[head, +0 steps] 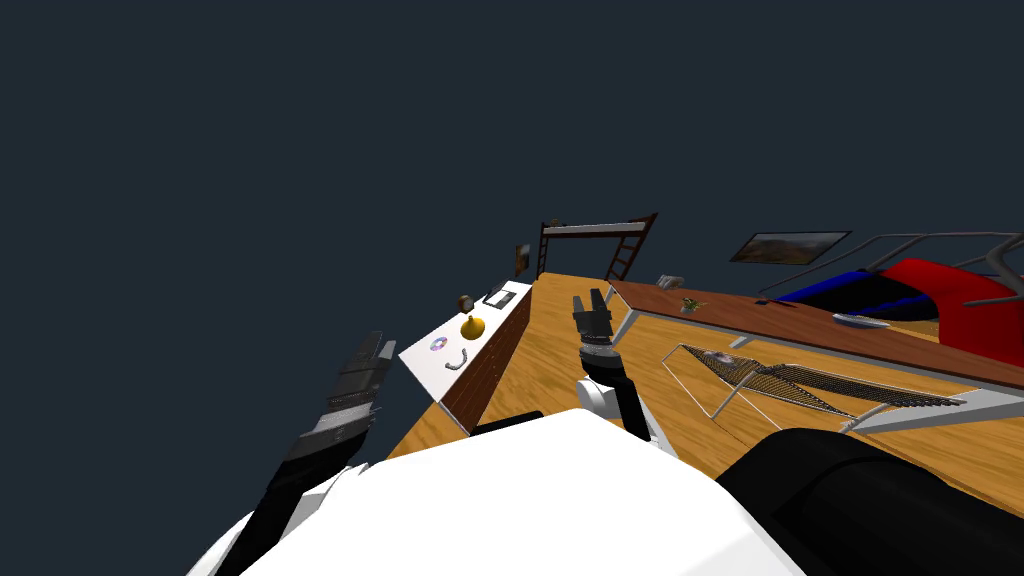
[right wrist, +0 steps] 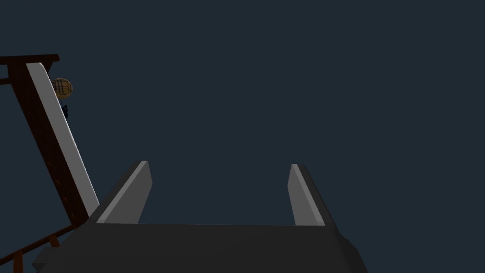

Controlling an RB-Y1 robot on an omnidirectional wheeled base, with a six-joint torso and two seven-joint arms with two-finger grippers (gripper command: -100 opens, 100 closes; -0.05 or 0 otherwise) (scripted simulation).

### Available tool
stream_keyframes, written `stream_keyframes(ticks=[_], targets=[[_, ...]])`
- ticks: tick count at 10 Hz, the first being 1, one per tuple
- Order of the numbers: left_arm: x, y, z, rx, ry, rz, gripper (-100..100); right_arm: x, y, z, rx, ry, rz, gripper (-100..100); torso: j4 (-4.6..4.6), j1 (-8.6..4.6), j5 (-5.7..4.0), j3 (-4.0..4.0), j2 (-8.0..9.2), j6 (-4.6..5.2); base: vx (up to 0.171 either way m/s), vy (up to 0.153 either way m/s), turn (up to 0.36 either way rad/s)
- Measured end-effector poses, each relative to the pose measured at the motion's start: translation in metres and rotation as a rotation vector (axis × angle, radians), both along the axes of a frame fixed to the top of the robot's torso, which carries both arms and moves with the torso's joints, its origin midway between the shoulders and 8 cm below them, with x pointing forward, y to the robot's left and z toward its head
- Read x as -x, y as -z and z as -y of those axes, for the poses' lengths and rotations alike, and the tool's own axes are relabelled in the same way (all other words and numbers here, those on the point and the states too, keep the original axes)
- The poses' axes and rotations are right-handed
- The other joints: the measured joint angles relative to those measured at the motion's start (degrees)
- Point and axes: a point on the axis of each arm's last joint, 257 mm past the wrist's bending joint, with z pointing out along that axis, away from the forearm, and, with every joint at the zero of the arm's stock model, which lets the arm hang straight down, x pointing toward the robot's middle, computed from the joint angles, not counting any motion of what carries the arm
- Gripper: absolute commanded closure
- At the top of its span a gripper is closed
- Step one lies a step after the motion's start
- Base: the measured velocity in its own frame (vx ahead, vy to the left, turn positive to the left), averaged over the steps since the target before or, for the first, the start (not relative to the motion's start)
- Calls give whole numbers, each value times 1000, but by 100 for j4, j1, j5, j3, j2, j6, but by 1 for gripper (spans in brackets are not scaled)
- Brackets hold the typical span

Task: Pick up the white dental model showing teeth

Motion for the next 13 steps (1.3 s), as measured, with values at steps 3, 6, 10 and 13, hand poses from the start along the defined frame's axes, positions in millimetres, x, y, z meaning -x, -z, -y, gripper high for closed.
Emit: stream_keyframes(ticks=[3, 6, 10, 13], targets=[[7, 58, -42, 49, -68, -182, -100, 0, 0, 0, 0, 0, 0, 0, -5, -22, -4, -13, -23, -1, 96, -79, -20], [17, 101, -66, 85, -119, -301, -100, 0, 0, 0, 0, 0, 0, 0, -1, -2, -1, -3, -5, 0, 63, -44, -24], [44, 148, -101, 138, -194, -445, -100, 0, 0, 0, 0, 0, 0, 0, -1, -8, -3, -2, -4, 0, 61, -55, -24], [72, 183, -128, 181, -257, -553, -100, 0, 0, 0, 0, 0, 0, 0, -3, -10, -2, -8, -14, 0, 75, -51, -26]])
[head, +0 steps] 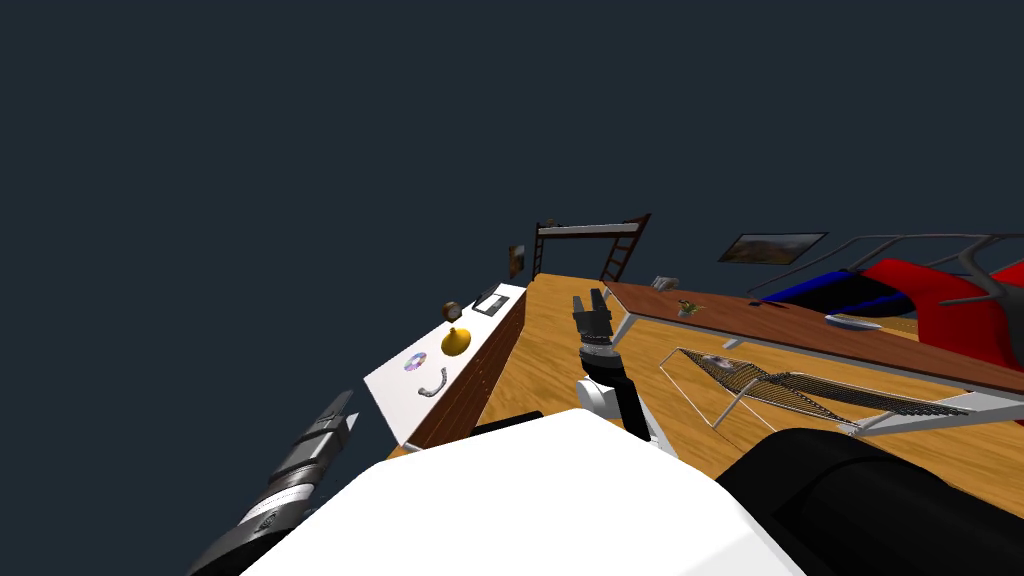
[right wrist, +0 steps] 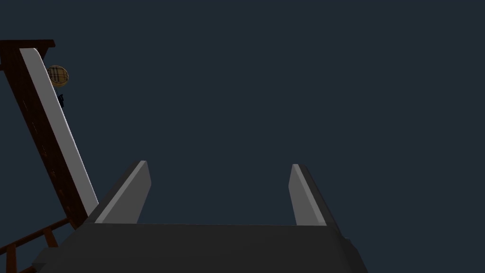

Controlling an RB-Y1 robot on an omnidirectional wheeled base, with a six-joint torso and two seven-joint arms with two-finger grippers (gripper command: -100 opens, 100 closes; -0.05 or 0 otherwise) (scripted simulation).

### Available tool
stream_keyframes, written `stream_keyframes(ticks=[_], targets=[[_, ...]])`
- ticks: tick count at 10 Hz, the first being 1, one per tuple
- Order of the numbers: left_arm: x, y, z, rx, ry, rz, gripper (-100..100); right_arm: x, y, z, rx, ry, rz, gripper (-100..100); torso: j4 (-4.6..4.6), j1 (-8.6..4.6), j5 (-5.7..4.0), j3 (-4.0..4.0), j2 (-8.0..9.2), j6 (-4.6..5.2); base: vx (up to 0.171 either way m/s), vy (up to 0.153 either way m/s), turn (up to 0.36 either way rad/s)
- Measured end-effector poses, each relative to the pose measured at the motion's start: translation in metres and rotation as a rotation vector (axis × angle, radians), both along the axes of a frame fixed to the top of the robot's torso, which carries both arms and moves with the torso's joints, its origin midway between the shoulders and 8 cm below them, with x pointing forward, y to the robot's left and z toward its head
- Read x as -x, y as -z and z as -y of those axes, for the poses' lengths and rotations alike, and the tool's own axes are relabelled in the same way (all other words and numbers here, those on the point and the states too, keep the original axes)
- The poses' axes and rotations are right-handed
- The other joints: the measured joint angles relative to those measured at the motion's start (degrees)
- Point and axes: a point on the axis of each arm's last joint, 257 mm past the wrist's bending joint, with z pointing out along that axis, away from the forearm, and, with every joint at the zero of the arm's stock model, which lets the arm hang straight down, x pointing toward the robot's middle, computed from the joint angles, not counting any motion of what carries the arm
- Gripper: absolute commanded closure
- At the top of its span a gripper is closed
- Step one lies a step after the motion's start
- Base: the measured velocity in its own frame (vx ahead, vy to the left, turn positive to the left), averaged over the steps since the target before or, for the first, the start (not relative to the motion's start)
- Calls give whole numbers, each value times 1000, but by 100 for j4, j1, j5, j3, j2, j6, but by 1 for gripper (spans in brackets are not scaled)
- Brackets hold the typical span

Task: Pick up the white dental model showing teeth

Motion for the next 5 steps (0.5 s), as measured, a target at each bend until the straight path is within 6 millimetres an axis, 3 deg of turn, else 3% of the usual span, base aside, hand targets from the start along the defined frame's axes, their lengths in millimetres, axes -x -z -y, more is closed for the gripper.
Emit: stream_keyframes(ticks=[3, 5], targets=[[19, 27, -23, 35, -59, -96, -100, 0, 0, 0, 0, 0, 0, 0, 1, 5, 1, 3, 7, 1, 64, -56, -46], [44, 57, -43, 67, -118, -179, -100, 0, 0, 0, 0, 0, 0, 0, -1, -14, -3, -3, -5, 2, 117, -109, -108]])
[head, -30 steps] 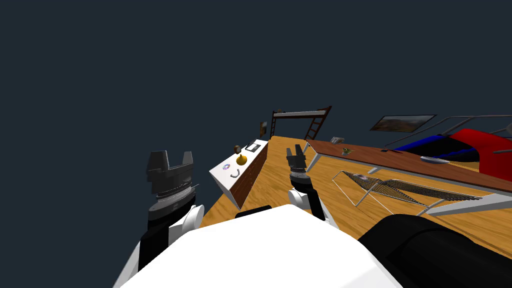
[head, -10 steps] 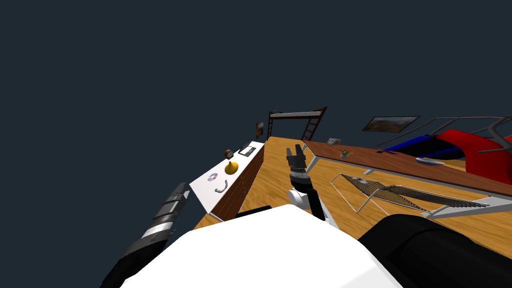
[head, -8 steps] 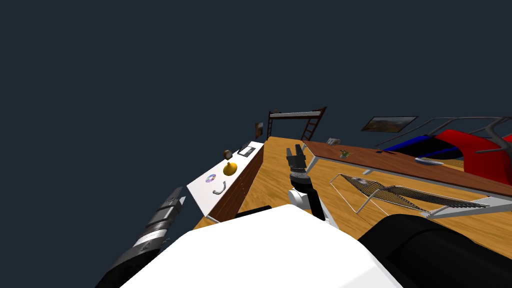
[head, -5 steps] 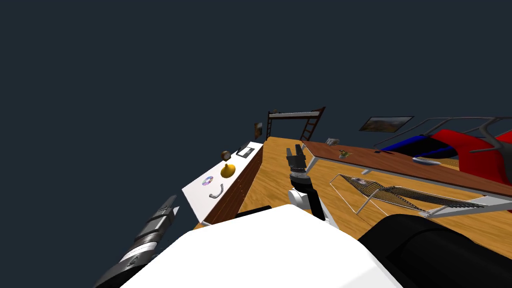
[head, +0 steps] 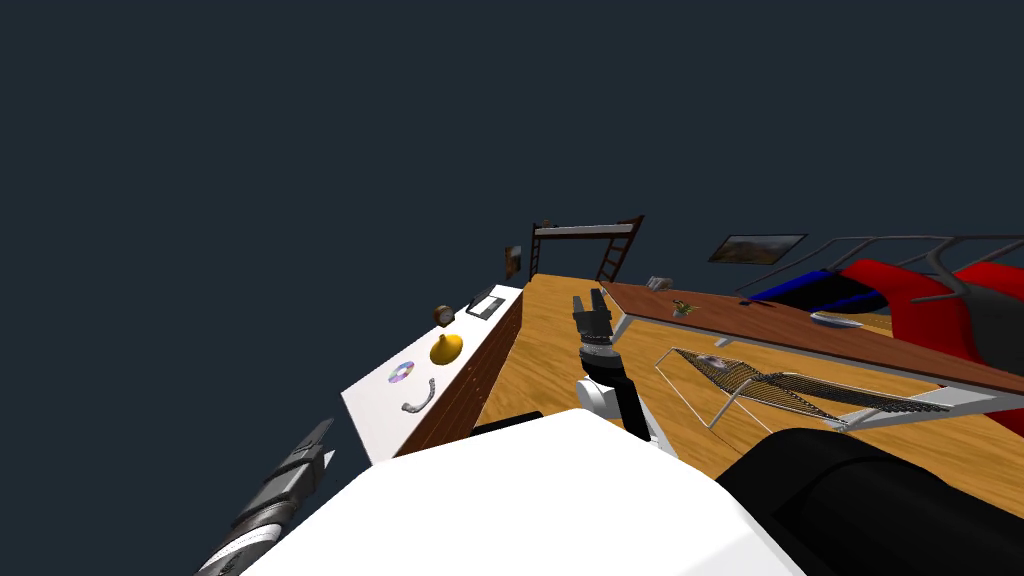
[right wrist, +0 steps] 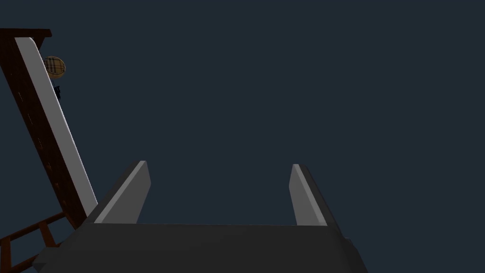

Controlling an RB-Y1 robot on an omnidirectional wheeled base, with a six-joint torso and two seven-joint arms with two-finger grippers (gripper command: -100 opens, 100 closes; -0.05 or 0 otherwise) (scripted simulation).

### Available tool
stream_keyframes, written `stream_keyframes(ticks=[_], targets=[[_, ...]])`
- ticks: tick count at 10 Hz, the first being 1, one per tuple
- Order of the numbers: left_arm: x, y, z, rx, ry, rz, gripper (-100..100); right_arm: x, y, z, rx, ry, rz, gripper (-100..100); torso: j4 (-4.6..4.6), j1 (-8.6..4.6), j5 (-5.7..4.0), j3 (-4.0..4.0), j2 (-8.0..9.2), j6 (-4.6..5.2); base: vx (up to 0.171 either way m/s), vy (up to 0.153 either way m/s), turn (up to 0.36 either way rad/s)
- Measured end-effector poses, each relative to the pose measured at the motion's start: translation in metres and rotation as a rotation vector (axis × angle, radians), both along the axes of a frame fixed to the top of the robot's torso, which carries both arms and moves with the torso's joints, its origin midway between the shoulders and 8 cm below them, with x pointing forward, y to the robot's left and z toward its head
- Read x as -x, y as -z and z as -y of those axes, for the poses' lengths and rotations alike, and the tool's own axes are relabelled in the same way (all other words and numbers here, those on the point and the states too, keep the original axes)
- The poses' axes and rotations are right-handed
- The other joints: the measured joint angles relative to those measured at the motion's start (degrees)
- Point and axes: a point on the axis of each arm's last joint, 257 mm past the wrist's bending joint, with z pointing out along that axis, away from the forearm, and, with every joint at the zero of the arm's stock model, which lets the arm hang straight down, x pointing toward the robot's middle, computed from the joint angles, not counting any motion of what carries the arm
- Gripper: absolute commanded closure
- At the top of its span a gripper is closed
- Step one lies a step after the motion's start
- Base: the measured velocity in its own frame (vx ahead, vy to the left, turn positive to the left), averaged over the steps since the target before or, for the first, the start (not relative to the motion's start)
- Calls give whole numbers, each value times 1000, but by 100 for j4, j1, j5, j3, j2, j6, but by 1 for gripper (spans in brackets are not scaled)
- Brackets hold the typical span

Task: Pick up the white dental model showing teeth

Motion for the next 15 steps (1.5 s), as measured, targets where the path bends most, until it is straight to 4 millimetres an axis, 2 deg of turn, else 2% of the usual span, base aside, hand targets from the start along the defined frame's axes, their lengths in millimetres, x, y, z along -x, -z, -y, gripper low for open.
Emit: stream_keyframes(ticks=[1, 3, 4, 10, 13, 15], targets=[[25, 16, -14, 20, -40, -63, -100, 0, 0, 0, 0, 0, 0, 0, -3, -6, -2, -4, -5, -3, 96, -64, -18], [51, 33, -29, 46, -87, -130, -100, 0, 0, 0, 0, 0, 0, 0, -1, 14, 2, -1, -1, -1, 124, -56, -99], [70, 47, -40, 62, -122, -174, -100, 0, 0, 0, 0, 0, 0, 0, -3, 15, 3, -8, -13, 0, 96, -47, -56], [125, 83, -72, 120, -235, -330, -100, 0, 0, 0, 0, 0, 0, 0, 1, 10, 1, 3, 6, 0, 81, -65, -93], [160, 104, -86, 155, -300, -419, -100, 0, 0, 0, 0, 0, 0, 0, 0, 14, 2, 1, 4, 0, 105, -55, -107], [191, 117, -99, 186, -356, -490, -100, 0, 0, 0, 0, 0, 0, 0, -4, 0, -1, -9, -14, -1, 148, -87, -139]])
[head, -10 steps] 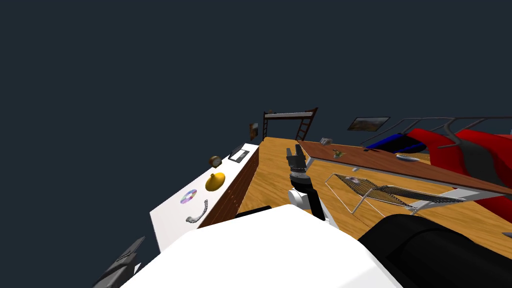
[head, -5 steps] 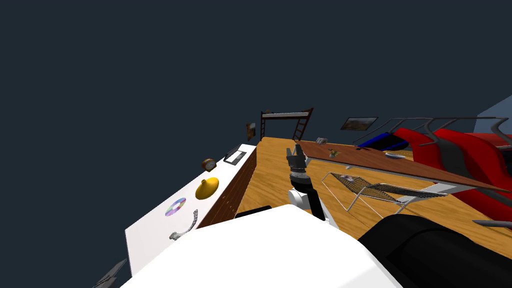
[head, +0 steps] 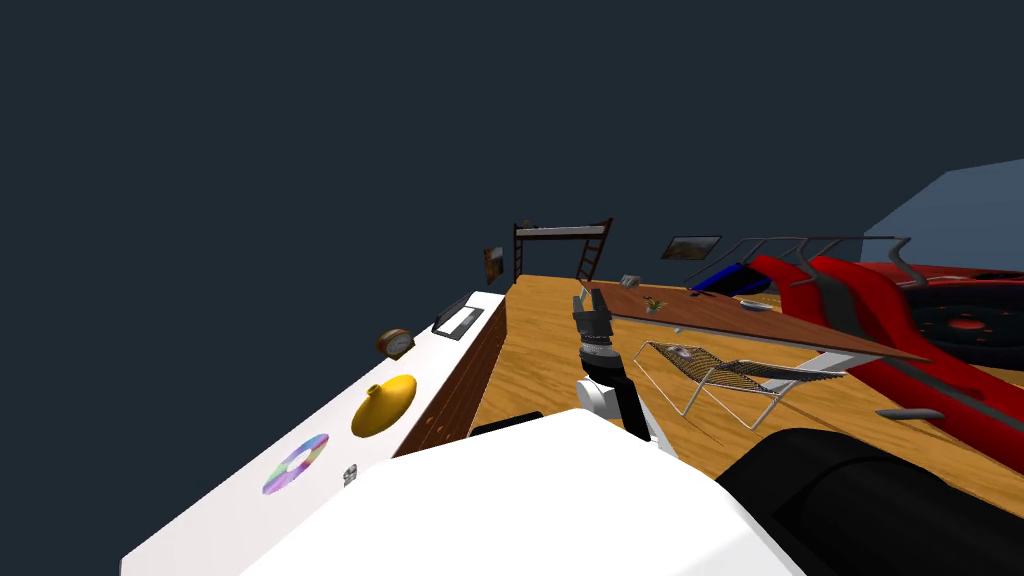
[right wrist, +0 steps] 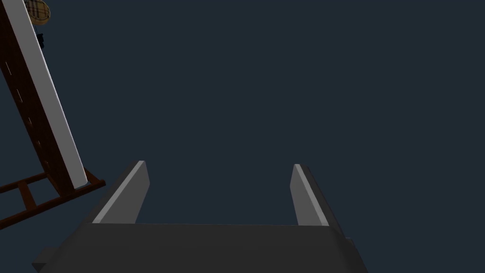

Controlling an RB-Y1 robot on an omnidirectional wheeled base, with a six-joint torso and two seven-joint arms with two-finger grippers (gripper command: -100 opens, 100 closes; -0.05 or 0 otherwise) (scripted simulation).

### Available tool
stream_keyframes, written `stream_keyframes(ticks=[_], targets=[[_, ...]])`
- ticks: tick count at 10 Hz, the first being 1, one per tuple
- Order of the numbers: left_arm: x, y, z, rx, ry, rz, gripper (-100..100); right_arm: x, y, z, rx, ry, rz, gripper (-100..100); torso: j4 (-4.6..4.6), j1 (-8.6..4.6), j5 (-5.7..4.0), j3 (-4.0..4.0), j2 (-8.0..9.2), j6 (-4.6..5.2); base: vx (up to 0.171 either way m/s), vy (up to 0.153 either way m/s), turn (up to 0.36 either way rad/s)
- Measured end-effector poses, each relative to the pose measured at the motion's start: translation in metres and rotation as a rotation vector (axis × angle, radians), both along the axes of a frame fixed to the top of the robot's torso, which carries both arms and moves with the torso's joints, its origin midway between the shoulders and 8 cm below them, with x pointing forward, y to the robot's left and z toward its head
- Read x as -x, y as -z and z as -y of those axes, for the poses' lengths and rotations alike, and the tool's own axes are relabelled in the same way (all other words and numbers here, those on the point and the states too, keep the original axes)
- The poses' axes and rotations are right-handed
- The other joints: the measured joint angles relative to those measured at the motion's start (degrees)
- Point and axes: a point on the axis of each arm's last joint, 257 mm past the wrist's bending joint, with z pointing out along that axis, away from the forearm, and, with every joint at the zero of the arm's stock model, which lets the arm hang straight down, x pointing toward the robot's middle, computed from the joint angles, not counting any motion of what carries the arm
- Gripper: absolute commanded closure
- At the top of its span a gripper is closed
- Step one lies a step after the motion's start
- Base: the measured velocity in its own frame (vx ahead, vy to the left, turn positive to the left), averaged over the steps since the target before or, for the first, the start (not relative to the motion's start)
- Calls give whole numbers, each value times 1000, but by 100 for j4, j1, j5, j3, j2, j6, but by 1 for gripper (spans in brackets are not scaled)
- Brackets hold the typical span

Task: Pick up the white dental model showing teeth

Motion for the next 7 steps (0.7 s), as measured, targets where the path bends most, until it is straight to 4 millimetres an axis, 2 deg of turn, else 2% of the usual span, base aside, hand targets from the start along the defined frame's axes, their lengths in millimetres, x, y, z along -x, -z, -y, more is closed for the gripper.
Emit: stream_keyframes(ticks=[3, 7], targets=[[46, 15, -14, 45, -83, -100, -100, 0, 0, 0, 0, 0, 0, 0, 2, 4, 0, 5, 9, 0, 131, -72, -154], [96, 25, -22, 94, -172, -198, -100, 0, 0, 0, 0, 0, 0, 0, 4, 6, 0, 10, 18, -1, 109, -55, -105]])
